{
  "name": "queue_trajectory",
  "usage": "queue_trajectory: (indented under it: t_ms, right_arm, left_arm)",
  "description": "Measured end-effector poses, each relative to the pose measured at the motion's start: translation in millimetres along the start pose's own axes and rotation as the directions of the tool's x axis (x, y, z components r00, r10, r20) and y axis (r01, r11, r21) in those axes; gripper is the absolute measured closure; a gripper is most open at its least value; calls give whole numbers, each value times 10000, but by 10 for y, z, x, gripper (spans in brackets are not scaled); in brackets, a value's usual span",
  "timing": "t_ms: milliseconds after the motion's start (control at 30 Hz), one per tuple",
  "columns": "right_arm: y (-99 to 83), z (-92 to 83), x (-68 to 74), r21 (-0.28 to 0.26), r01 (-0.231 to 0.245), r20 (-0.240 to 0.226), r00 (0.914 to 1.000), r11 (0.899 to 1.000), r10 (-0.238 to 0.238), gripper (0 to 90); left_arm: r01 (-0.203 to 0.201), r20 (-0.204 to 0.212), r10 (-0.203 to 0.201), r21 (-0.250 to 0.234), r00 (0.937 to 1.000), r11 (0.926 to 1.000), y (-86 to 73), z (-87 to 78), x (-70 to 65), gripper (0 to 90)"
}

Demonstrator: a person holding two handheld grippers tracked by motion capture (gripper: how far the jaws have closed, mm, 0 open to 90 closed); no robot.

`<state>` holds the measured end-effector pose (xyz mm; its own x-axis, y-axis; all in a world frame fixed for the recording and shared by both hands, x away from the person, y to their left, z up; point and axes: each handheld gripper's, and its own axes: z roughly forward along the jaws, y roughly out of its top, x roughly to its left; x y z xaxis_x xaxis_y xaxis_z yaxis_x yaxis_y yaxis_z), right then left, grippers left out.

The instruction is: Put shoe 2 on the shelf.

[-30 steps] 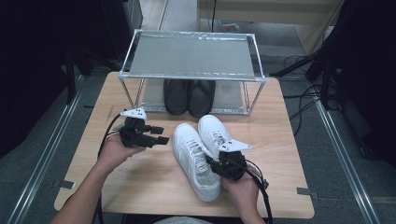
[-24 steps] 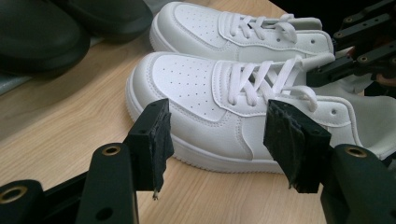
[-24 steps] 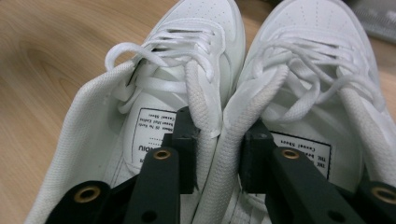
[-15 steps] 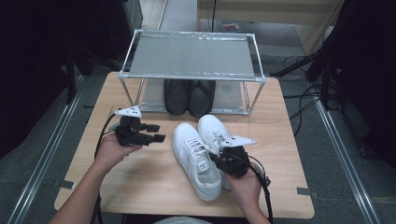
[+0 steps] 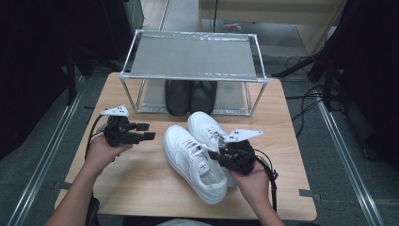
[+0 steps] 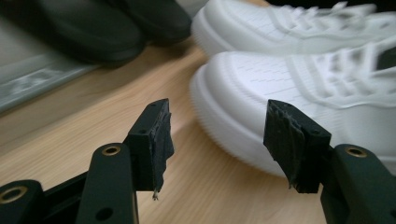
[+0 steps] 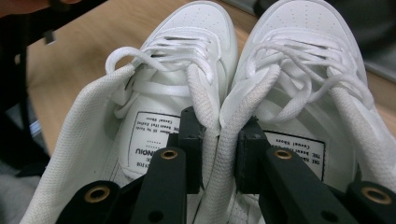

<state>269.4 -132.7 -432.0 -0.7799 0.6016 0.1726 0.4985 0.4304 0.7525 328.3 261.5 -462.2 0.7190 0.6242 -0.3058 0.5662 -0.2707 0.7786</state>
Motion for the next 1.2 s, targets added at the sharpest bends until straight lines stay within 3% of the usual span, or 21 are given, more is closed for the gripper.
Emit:
queue_trajectory:
  t_ms: [67, 133, 300, 467, 633, 800, 900, 967, 1100, 1133, 1200]
  right_arm:
    - [39, -35, -60, 19, 460, -518, 9976, 9989, -458, 782]
    - [82, -54, -132, 123, 591, -987, 9935, 9982, -576, 782]
    - [307, -121, -312, 267, 1235, -1879, 9753, 9920, -1164, 781]
    - [587, -192, -402, 288, 2216, -2509, 9455, 9747, -2075, 781]
    - [871, -246, -385, 227, 2759, -3089, 9161, 9609, -2557, 784]
    - [1223, -341, -378, -347, 3062, -3605, 8840, 9513, -2977, 785]
    - [1471, -415, -390, -533, 2914, -3601, 8865, 9551, -2905, 786]
    - [1603, -456, -404, -654, 2750, -3491, 8942, 9592, -2802, 787]
    - [1910, -509, -496, -873, 2171, -3044, 9235, 9722, -2335, 787]
    - [2013, -527, -523, -910, 1958, -2761, 9371, 9764, -2136, 787]
    - [2148, -540, -561, -992, 1766, -2287, 9537, 9793, -1952, 787]
  left_arm:
    - [208, -138, -208, -69, 9997, 9998, -28, -62, 55, 418]
    - [369, -315, -374, -166, 9988, 9992, -57, -117, 102, 418]
    - [629, -572, -642, -247, 9963, 9977, -106, -188, 186, 418]
    - [896, -665, -914, -291, 9936, 9956, -142, -226, 244, 419]
    - [1047, -753, -1076, -413, 9913, 9936, -163, -279, 295, 420]
    - [1206, -765, -1251, -616, 9892, 9908, -175, -313, 318, 424]
    - [1185, -742, -1232, -643, 9896, 9909, -174, -323, 333, 424]
    - [1194, -746, -1242, -652, 9894, 9907, -176, -323, 337, 425]
    - [1212, -713, -1257, -652, 9895, 9905, -176, -325, 342, 426]
    - [1194, -724, -1241, -658, 9896, 9907, -176, -328, 342, 426]
    - [1168, -716, -1216, -676, 9900, 9909, -176, -330, 343, 427]
